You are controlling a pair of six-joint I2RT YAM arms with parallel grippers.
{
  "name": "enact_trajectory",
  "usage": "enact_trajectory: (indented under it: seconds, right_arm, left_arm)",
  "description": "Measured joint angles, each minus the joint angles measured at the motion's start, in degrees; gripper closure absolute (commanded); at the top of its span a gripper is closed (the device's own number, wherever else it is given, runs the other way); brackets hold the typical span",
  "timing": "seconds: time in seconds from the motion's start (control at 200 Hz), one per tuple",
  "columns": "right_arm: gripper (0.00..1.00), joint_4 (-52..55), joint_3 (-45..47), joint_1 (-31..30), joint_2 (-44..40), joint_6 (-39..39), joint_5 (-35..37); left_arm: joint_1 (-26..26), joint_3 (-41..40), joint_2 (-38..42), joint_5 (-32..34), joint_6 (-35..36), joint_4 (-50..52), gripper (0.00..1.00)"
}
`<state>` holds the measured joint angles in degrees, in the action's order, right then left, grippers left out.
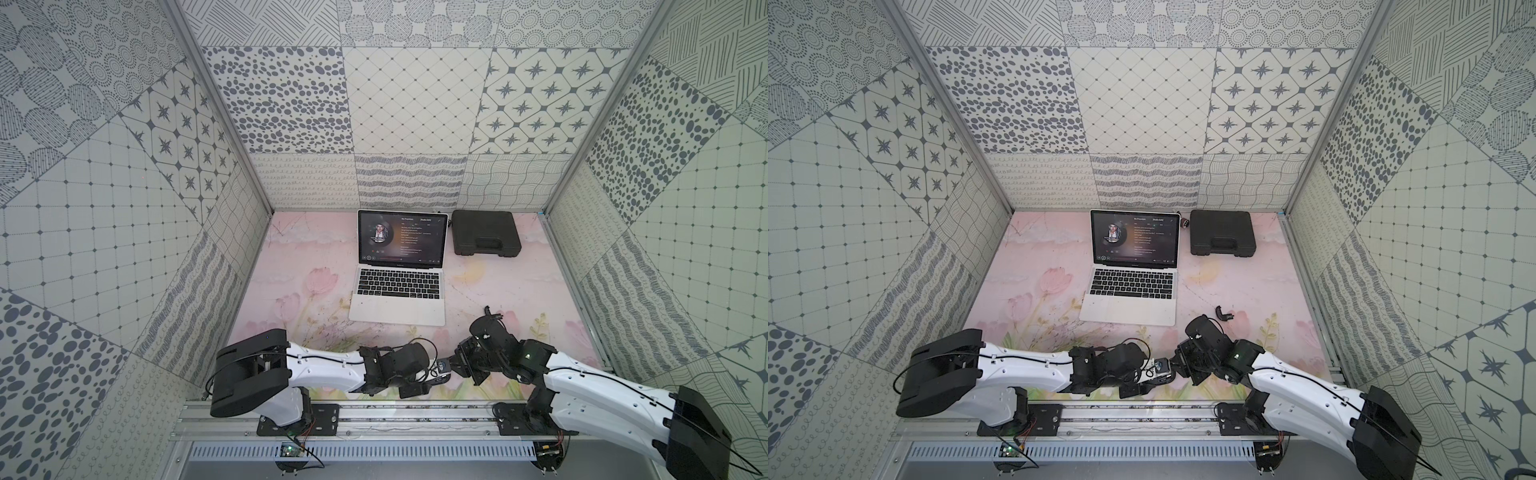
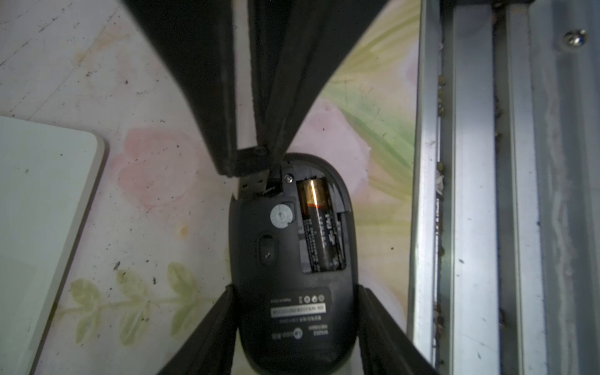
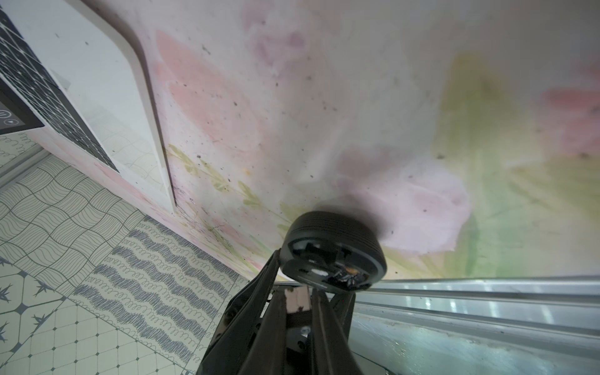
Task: Remove the wireless mouse receiver from the laptop
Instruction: Pick up the mouse from the center of the board.
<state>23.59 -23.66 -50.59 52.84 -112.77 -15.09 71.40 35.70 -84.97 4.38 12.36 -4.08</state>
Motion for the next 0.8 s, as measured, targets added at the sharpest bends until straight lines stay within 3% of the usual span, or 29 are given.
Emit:
enact_trajectory:
  seconds: [0.8]
  right_arm:
    - [1.00, -0.1, 1.3, -0.8, 0.4, -3.9, 1.9]
  left_arm:
    - [1.0, 0.0, 0.0, 3.9, -0.8, 0.0, 0.92]
